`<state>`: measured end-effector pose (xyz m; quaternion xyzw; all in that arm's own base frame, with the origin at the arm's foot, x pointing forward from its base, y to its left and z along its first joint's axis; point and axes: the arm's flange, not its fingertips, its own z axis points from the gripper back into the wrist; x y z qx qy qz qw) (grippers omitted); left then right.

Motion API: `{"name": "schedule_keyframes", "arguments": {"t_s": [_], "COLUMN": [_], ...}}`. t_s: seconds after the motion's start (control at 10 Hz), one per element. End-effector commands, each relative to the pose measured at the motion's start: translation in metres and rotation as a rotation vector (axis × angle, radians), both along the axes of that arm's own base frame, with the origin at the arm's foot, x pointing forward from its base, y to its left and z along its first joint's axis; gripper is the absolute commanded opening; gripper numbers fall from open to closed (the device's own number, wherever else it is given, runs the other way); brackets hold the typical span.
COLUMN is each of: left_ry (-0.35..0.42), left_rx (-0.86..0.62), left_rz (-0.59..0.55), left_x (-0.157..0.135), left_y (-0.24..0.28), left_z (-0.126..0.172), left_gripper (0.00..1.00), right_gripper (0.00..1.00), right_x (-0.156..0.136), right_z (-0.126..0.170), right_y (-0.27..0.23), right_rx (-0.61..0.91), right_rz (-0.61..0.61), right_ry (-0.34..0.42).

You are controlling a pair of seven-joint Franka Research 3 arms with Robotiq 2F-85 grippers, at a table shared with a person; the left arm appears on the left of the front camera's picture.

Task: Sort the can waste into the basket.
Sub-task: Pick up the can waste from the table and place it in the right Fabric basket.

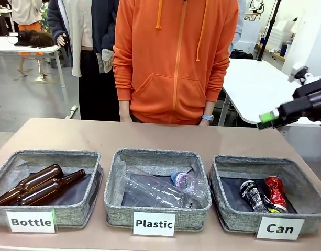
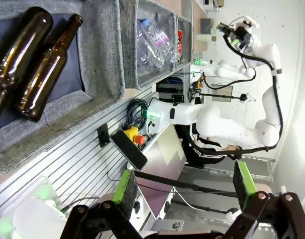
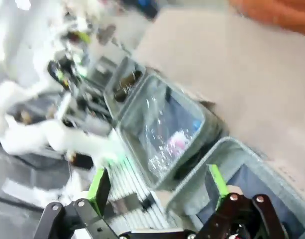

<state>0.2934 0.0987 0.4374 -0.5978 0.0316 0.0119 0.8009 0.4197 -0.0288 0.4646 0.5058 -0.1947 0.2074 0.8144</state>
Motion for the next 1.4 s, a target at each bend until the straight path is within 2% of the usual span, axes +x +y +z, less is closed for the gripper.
{"name": "schedule_keyframes", "arguments": {"t_s": [0.0, 0.1, 0.2, 1.3], "left_ry": [0.000, 0.000, 0.000, 0.000], "left_rx": [0.010, 0.010, 0.010, 0.010], "left_rz": [0.000, 0.000, 0.000, 0.000], "left_x": [-0.002, -0.002, -0.002, -0.002], "left_y": [0.001, 0.001, 0.001, 0.001], "left_z": [0.001, 0.001, 0.001, 0.001], "left_gripper": [1.00, 1.00, 1.00, 1.00], "right_gripper": [1.00, 1.00, 1.00, 1.00], "right_x": [0.018, 0.019, 0.007, 0.007], "right_z": [-0.004, -0.007, -0.006, -0.006], "right_y": [-0.019, -0.024, -0.019, -0.019], "right_rx": [0.449, 0.513, 0.123, 0.123], "right_rz": [-0.354, -0.331, -0.097, -0.097], "right_ry": [0.096, 0.078, 0.057, 0.057]}}
